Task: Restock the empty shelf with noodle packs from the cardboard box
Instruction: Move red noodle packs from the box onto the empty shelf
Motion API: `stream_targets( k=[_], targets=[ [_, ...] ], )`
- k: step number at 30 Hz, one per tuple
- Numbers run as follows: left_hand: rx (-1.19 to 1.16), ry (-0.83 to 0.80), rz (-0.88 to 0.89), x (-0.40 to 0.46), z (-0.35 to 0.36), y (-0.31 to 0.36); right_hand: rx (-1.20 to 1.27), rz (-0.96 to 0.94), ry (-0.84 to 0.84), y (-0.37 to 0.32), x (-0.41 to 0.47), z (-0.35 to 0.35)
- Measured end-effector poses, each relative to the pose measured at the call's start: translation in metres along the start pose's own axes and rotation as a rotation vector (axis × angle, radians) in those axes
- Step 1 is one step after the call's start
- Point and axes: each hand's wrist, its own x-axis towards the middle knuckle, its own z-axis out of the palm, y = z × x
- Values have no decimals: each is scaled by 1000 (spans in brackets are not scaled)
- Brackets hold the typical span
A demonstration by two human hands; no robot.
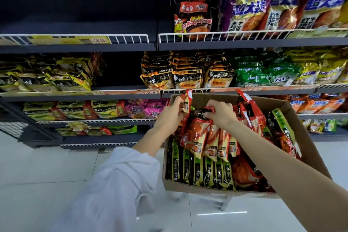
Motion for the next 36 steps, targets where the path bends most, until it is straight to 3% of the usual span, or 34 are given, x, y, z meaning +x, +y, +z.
stream_targets(
  k=[4, 8, 11, 16, 19, 23, 30, 36],
  targets=[
    [-93, 131, -30, -18, -26, 6, 26, -96, 174, -9, -12, -8],
    [-210, 260, -41, -37, -58, 20, 429, -233, 190, -24, -27, -36],
    [-297, 379, -7, -52, -83, 33, 662, -232, 281, -32, -34, -64],
    [-316, 613, 16, -86, -124, 44, 962, -274, 243, -61, -53, -96],
    [-229, 698, 80, -104, -146, 43, 1062, -306, 195, -92, -60, -103],
    [36, 818, 123, -115, -179, 30, 1020, -397, 162, -148, -63, -98],
    [304, 887, 134, -127, -256, -40, 1076, -497, 72, -293, -54, -49],
    [12, 735, 190, -132, -341, -141, 1261, -475, 59, -405, -32, -7]
  ],
)
